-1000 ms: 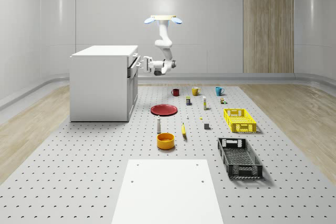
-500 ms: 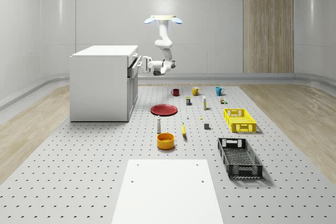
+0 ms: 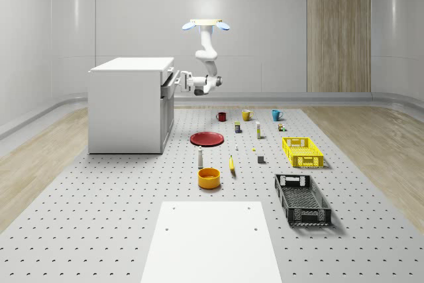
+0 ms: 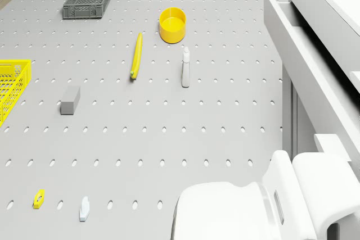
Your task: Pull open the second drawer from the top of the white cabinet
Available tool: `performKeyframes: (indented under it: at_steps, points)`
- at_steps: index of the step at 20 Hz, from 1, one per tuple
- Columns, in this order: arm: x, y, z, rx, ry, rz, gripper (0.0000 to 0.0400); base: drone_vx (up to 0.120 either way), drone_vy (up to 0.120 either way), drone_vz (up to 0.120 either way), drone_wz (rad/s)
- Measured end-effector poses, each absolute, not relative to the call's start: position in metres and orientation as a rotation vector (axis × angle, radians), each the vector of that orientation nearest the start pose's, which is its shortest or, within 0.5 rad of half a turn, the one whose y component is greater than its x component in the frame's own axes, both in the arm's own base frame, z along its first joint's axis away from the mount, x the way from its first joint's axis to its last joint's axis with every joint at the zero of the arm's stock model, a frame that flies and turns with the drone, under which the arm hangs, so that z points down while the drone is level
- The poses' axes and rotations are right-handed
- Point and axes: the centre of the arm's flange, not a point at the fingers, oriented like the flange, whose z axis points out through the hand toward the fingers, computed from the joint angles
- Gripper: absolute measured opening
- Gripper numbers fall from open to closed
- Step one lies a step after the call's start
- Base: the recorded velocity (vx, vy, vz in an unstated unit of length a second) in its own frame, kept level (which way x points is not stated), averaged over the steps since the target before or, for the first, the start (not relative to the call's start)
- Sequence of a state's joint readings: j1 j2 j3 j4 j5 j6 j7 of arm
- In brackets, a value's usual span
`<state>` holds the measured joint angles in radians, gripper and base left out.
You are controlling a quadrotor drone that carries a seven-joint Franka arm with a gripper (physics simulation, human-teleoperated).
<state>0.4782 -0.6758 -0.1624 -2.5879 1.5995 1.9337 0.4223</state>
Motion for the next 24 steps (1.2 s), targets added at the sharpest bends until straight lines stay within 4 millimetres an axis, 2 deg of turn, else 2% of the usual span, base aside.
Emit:
performKeyframes:
  at_steps: [6, 7, 24]
  points:
    - [0.332, 0.163, 0.546, -1.482, 0.625, 0.625, 0.0113, 0.000, 0.000, 0.000, 0.000]
    - [0.332, 0.162, 0.548, -1.482, 0.641, 0.640, 0.0129, 0.000, 0.000, 0.000, 0.000]
    - [0.332, 0.136, 0.546, -1.481, 0.629, 0.629, 0.0112, 0.000, 0.000, 0.000, 0.000]
